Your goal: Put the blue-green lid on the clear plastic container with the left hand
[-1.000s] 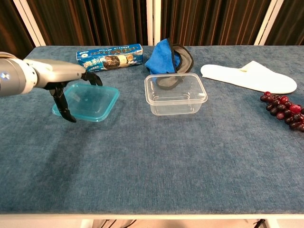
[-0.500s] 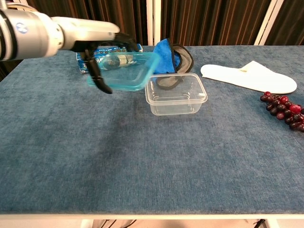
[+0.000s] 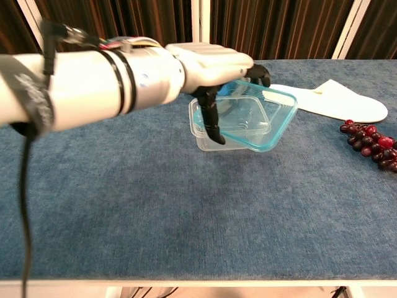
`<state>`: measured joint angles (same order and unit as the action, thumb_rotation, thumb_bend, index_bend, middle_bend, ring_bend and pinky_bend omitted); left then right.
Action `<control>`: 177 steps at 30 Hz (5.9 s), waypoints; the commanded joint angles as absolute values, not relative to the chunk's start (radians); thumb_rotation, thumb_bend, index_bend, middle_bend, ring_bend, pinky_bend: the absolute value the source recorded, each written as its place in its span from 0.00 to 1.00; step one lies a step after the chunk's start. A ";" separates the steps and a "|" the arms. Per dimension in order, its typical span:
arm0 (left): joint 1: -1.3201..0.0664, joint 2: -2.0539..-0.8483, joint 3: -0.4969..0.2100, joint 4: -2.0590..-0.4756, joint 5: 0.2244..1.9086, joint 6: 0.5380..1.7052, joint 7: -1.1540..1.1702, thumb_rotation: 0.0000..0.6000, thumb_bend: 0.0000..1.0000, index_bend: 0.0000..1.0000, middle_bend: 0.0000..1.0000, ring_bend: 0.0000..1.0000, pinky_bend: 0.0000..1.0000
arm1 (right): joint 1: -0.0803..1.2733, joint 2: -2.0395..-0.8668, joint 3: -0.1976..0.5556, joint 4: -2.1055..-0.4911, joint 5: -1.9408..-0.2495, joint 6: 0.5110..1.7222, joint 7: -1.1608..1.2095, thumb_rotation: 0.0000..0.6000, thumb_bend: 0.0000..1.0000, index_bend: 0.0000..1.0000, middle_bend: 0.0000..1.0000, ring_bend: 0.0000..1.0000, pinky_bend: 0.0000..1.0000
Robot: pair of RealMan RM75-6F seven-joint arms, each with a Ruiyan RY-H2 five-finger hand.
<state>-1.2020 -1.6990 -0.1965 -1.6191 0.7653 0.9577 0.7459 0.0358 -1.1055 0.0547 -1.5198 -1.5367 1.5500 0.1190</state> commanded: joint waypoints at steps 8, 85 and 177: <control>-1.242 -1.819 -0.176 -1.440 0.775 0.999 0.837 1.00 0.13 0.31 0.20 0.07 0.11 | 0.038 -1.110 0.059 -1.508 -1.529 1.540 0.133 1.00 0.12 0.00 0.00 0.00 0.00; -1.539 -1.958 -0.578 -1.241 -0.146 1.181 1.179 1.00 0.09 0.31 0.19 0.00 0.12 | 0.035 -1.108 0.041 -1.471 -1.560 1.544 0.201 1.00 0.12 0.00 0.00 0.00 0.00; -1.338 -1.810 -0.447 -1.565 0.220 0.993 1.099 1.00 0.05 0.12 0.02 0.00 0.03 | 0.018 -1.110 0.045 -1.475 -1.553 1.554 0.199 1.00 0.12 0.00 0.00 0.00 0.00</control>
<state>-1.3754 -1.8474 -0.5158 -1.5068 0.1337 1.0397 1.1511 0.0178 -1.1101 0.0450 -1.4750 -1.5527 1.5538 0.1989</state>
